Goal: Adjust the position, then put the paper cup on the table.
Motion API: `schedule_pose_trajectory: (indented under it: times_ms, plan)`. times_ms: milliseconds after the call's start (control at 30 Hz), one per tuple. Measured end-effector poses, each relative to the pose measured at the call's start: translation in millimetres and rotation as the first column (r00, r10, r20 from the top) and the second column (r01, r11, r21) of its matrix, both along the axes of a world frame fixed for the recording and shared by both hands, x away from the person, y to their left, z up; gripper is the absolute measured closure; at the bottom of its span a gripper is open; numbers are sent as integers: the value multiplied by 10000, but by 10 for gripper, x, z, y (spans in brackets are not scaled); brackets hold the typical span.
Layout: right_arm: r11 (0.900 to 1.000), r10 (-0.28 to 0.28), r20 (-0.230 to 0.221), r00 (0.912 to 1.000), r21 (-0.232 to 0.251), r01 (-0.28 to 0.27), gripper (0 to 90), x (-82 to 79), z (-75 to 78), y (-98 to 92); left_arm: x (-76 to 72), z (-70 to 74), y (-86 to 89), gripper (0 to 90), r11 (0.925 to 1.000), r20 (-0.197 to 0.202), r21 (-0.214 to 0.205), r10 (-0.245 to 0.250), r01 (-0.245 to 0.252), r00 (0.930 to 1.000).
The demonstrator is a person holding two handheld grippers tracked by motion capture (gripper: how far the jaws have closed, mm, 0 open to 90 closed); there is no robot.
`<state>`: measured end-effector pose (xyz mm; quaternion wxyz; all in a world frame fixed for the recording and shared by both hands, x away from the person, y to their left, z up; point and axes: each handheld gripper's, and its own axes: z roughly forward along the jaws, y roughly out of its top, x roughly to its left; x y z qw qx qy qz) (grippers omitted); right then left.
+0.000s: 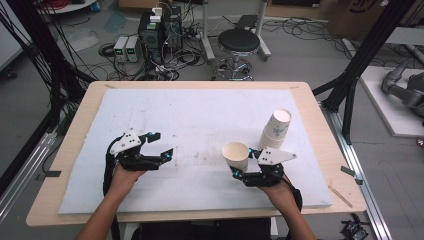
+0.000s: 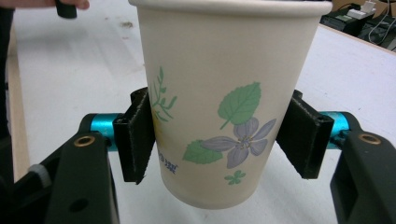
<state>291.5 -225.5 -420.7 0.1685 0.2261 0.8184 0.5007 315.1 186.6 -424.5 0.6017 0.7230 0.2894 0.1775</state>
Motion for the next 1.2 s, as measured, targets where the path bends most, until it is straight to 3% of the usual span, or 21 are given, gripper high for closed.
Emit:
schedule_pose_trajectory:
  times_ms: [200,500,867,1200]
  plan:
    - [9987,-360,228,9991,365,352,345,5,14,-43,-36,-53,53,213,9998,252,-9,196,-196,9995]
    - [9947,-731,434,9964,758,696,345,4,26,-75,-29,-76,74,212,9996,269,-39,263,-262,9993]
    - [9941,-809,462,9957,765,772,345,36,20,-42,-36,-71,92,212,9996,266,-23,276,-276,9993]
    - [9955,-786,211,9967,549,774,345,210,-5,131,-38,-82,121,212,9993,211,21,363,-364,9991]
